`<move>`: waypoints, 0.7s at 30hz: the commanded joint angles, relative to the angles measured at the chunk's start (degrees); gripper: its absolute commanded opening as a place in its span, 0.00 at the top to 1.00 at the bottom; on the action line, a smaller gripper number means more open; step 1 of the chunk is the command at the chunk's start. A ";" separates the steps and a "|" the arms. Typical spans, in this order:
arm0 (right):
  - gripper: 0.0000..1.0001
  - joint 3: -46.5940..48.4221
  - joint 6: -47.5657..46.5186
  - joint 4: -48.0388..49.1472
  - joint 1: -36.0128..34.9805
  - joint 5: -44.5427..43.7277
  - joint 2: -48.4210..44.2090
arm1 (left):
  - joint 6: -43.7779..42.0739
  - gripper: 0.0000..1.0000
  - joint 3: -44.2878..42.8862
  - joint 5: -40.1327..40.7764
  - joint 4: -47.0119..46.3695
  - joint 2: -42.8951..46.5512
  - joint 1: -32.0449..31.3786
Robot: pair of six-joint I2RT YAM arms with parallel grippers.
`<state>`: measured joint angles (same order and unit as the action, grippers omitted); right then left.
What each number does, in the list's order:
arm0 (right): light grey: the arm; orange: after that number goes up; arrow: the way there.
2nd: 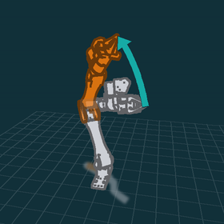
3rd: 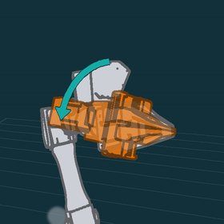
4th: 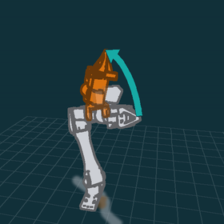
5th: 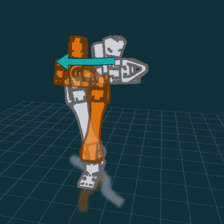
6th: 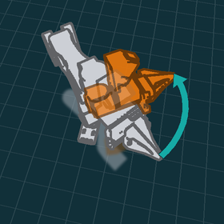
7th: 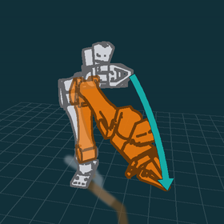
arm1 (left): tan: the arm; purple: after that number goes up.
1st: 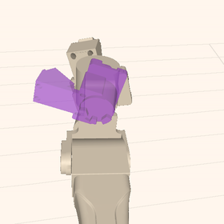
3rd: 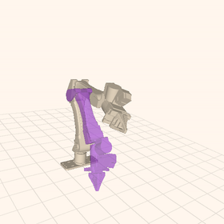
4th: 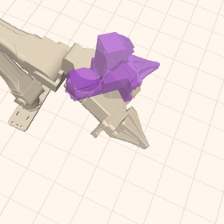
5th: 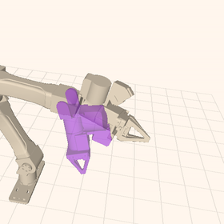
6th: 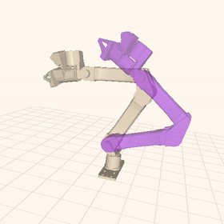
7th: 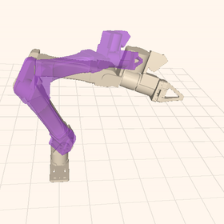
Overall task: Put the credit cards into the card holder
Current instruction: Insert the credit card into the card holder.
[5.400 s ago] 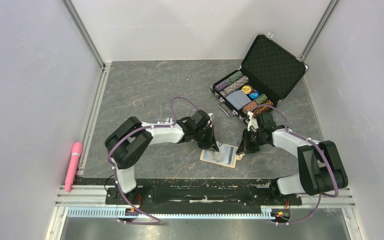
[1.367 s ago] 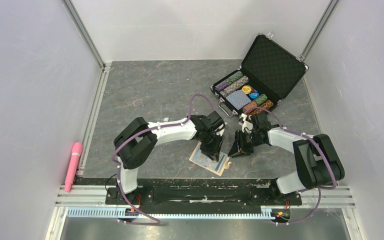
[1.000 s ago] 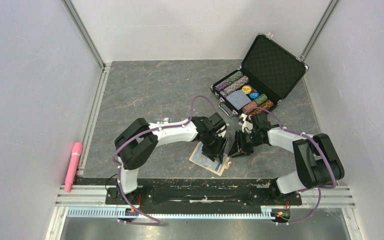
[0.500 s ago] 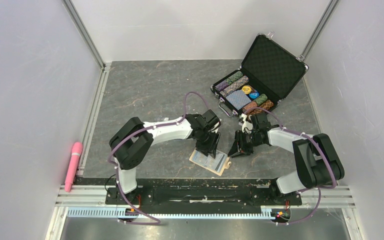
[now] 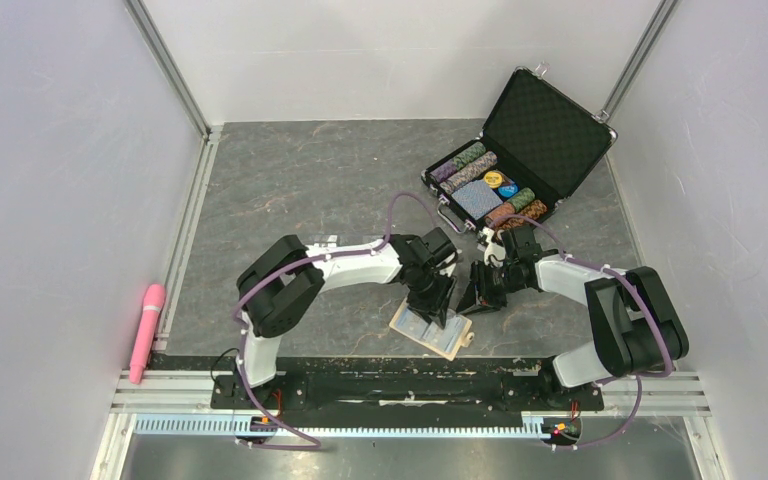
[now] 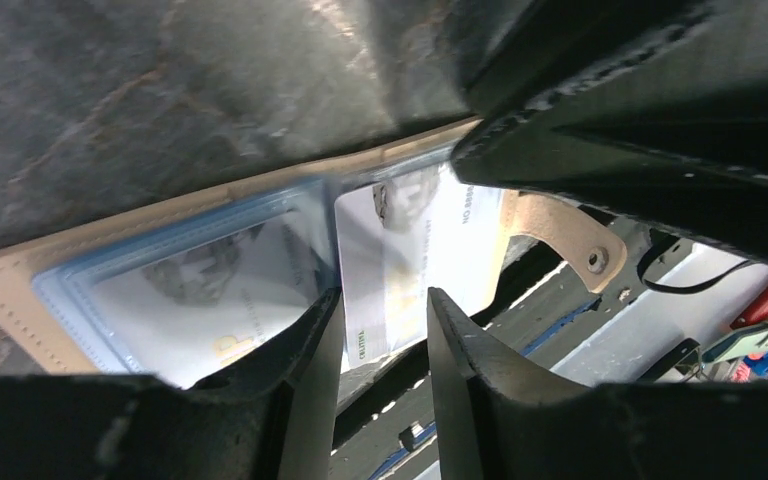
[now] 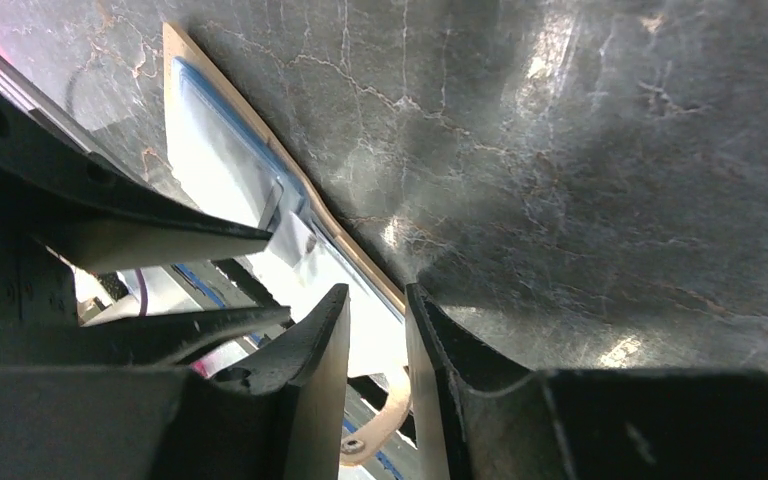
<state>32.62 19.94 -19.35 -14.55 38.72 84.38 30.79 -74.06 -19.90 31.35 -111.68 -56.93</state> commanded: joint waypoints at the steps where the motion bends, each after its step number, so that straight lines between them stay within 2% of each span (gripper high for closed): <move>1: 0.71 -0.02 -0.67 0.31 -0.40 -1.98 0.72 | -0.51 0.57 -4.30 -2.91 0.64 -1.38 -1.52; 8: 0.71 3.60 -1.86 -1.95 -0.41 -4.28 0.97 | 1.46 0.55 -7.42 -6.17 -0.27 -3.18 -1.52; 13: 0.66 8.73 -4.22 -6.42 -0.31 -8.44 1.26 | 2.58 0.53 -8.34 -7.19 -1.10 -4.39 -1.38; 17: 0.59 9.83 -5.04 -8.12 -0.32 -9.51 0.80 | 2.79 0.45 -6.13 -5.66 -3.03 -1.10 0.28; 21: 0.54 9.45 -5.57 -9.20 -0.31 -9.14 0.04 | 4.96 0.43 -0.46 -7.88 -8.28 3.40 5.09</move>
<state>40.40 16.27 -26.63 -14.68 30.04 85.71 31.66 -78.46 -24.86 28.05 -114.04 -56.03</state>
